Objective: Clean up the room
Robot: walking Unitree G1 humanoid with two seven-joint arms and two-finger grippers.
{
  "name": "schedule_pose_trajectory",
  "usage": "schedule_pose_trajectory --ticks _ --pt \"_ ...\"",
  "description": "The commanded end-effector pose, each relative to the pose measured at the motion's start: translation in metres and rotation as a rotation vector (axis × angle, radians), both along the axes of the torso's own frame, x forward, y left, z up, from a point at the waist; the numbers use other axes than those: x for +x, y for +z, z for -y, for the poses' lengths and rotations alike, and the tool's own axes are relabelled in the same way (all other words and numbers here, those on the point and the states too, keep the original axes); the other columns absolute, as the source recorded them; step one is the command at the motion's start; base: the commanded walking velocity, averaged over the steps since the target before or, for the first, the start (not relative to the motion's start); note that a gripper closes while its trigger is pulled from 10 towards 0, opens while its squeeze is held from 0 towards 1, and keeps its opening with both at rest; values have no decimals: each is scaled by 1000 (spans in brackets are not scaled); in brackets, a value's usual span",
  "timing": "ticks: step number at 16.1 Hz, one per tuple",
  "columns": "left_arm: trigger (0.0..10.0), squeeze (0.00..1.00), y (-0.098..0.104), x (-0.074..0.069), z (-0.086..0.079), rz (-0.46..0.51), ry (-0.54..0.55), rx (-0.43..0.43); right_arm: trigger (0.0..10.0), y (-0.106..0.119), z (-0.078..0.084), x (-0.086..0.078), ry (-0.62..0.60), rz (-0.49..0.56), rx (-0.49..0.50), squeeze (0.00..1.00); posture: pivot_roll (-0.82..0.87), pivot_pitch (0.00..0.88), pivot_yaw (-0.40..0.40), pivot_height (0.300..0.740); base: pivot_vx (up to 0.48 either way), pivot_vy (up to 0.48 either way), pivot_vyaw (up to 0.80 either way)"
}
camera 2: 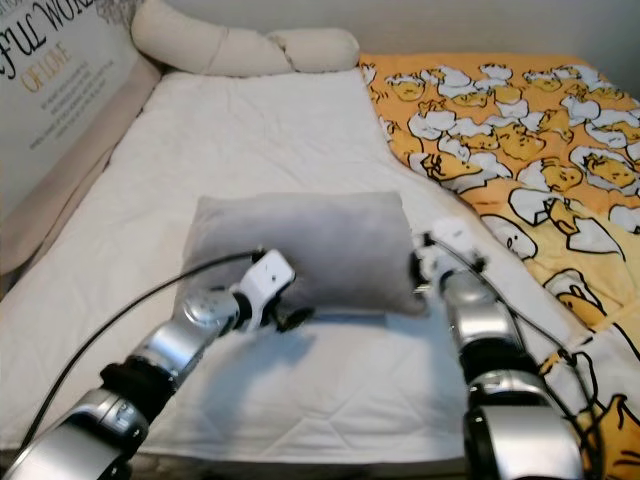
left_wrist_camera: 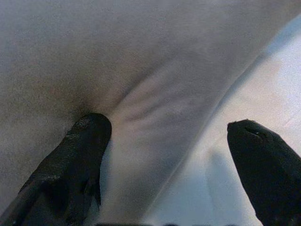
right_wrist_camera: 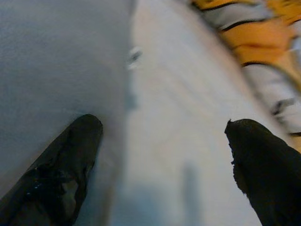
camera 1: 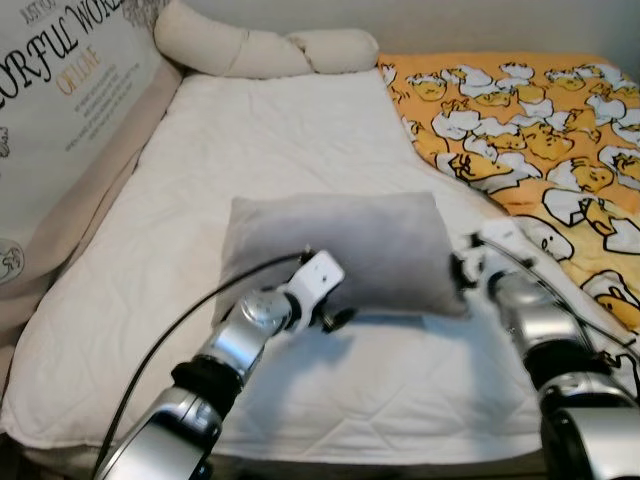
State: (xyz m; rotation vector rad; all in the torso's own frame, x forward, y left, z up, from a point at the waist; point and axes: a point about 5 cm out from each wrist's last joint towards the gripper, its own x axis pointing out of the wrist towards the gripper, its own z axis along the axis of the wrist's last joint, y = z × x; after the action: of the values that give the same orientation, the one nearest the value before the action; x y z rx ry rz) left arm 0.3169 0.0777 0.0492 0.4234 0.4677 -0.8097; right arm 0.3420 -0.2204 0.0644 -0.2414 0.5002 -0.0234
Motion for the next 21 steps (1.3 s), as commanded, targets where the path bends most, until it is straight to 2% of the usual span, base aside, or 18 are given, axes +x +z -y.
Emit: schedule_pose_trajectory --ticks 1,2,3,4,6,7,9,10,11,14,15,16,17,19,20,21 --pt "10000 0 -10 1 -16 -15 72 64 10000 -4 -13 -1 87 -15 24 0 -113 0 29 740 0 0 0" --pt "10000 0 -10 6 -32 3 156 61 10000 -10 -30 -5 190 -39 78 0 -113 0 29 740 0 0 0" --pt "10000 0 -8 8 -41 19 182 61 10000 -10 -36 -7 234 -45 103 0 -106 0 25 740 0 0 0" --pt "10000 0 -8 8 -41 19 182 61 10000 -10 -36 -7 234 -45 103 0 -106 0 25 740 0 0 0" --pt "10000 0 9 18 -81 110 293 45 10000 -8 -62 -22 443 -92 205 0 -96 0 24 740 0 0 0" --pt "10000 0 12 19 -88 127 309 44 10000 -7 -67 -26 479 -106 223 0 -96 0 24 740 0 0 0" --pt "10000 0 33 21 -127 217 405 36 10000 3 -83 -58 701 -188 323 0 -90 0 22 740 0 0 0" --pt "10000 0 39 21 -137 240 426 39 10000 8 -88 -67 764 -207 358 0 -88 0 22 740 0 0 0" --pt "10000 0 53 17 -157 283 448 51 10000 20 -95 -87 909 -245 402 0 -82 0 25 740 0 0 0" --pt "10000 0 68 3 -187 323 470 89 10000 52 -89 -105 1071 -238 455 0 -63 0 22 740 0 0 0" --pt "10000 0 70 1 -191 325 479 96 10000 59 -87 -107 1090 -228 472 0 -59 0 21 740 0 0 0" --pt "10000 0 71 -4 -198 314 505 89 10000 77 -76 -104 1108 -182 484 0 -53 0 25 740 0 0 0" --pt "10000 0 71 -8 -198 294 511 71 10000 92 -65 -101 1099 -148 464 0 -53 0 27 740 0 0 0" --pt "10000 0 65 -14 -188 258 473 66 10000 108 -55 -93 1075 -109 438 0 -47 0 25 740 0 0 0" --pt "10000 0 56 -17 -177 221 441 66 10000 121 -53 -89 1086 -60 455 0 -42 0 27 740 0 0 0" --pt "10000 0 48 -18 -168 179 429 60 10000 125 -50 -78 1045 -13 416 0 -49 0 32 740 0 0 0"
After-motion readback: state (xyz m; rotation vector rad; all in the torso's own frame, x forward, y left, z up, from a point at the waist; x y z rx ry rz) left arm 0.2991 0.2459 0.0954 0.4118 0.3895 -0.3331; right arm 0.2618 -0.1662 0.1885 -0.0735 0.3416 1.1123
